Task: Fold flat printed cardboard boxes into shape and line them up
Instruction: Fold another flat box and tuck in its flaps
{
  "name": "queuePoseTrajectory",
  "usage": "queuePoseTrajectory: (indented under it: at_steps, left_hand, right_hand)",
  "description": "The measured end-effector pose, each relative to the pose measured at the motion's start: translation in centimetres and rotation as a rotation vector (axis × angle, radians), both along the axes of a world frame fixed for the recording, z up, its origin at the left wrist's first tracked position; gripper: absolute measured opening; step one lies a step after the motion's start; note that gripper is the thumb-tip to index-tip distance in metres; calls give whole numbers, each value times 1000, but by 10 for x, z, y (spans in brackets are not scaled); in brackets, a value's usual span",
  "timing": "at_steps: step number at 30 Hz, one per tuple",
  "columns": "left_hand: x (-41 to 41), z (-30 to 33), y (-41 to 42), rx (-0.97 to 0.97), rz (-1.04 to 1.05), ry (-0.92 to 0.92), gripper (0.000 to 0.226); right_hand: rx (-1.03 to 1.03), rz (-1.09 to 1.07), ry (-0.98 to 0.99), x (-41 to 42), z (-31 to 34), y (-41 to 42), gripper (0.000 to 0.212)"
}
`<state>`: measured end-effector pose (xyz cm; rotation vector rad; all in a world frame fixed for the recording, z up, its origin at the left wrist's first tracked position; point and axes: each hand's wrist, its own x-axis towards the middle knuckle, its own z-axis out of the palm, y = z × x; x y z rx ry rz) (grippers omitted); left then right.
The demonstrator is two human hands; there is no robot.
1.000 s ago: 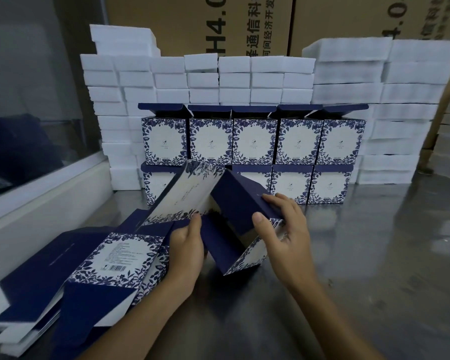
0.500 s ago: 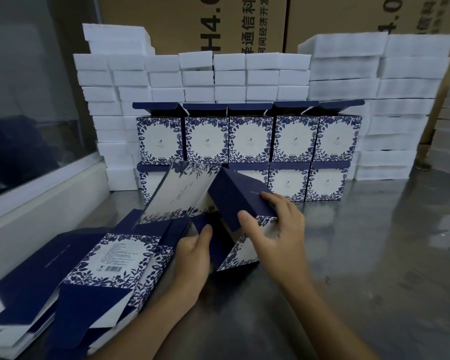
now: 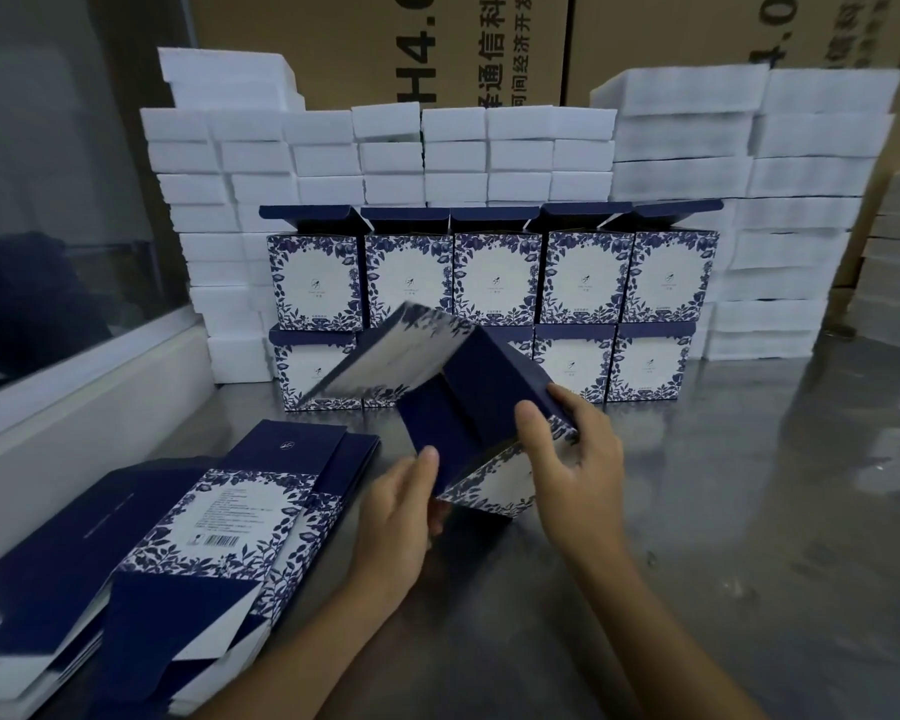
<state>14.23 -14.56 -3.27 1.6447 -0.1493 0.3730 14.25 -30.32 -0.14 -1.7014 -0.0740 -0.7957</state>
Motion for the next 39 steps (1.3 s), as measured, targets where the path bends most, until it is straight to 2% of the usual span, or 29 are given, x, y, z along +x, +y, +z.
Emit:
queuePoseTrajectory:
  at_steps: [3,5,6,9,11,13,17,19,20,21,24,26,27,28,31,34,36,37,38,39]
  left_hand:
    - [5,1,3,-77,13,52,28]
    - [9,1,3,-138,-25,75,46]
    - [9,1,2,-159,-47,62,51]
    - [8,2,-1,-192,-84,25,52]
    - [9,2,1,-212,-74,23,62]
    - [9,3,2,-228,-82,-3,64]
    - [7,2,1,-220,-52,-13,60]
    - [7,1,2,-191,-21,-29,46]
    - [9,0,4,-194,-8,-31,41]
    - [10,-1,5,-233,7,-16,43]
    - [14,0,8,-345,39,54,52]
    - [16,-3,8,-296,77,25,35]
    - [15,-3,9,-289,75,13,25]
    - [14,-1,8,-292,51,13,25]
    - [7,4,9,-290,-44,6,52]
    - [5,5,8,-306,-60,-40,61]
    - [3,5,6,-267,-24,-84,56]
    - [1,5,5,-237,-11,-99,62]
    - [0,5,5,-192,-1,-112,72]
    - [-1,5,5,-124,26,-129,81]
  right_hand:
    - [147,31,92,5,-2,-6,92]
    - [211,74,235,8,-4,-7,114]
    - [215,97,297,10,-6,-8,117]
    - [139,111,331,11,-11,-8,104]
    - [82,132,356,11,-16,-9,104]
    - [55,159,378,13,-21,-9,95]
    - [85,90,255,17,-25,-7,33]
    - [96,35,202,20,-25,-8,9]
    - [87,19,201,22,-26,-9,7]
    - [84,28,204,23,-27,-10,16]
    - [179,242,269,21,-25,-9,70]
    - [278,451,363,20,-24,-4,86]
    - [329,516,389,19,-25,-2,87]
    - [359,542,407,20,-26,-2,86]
    - [272,531,413,18,-29,-1,82]
    - [190,407,301,16,-26,-3,64]
    - [209,308,221,16,-24,-4,40]
    - [233,287,189,17,-23,-5,27]
    - [240,262,159,17,-22,-6,24]
    - [215,224,122,17,-21,-7,30]
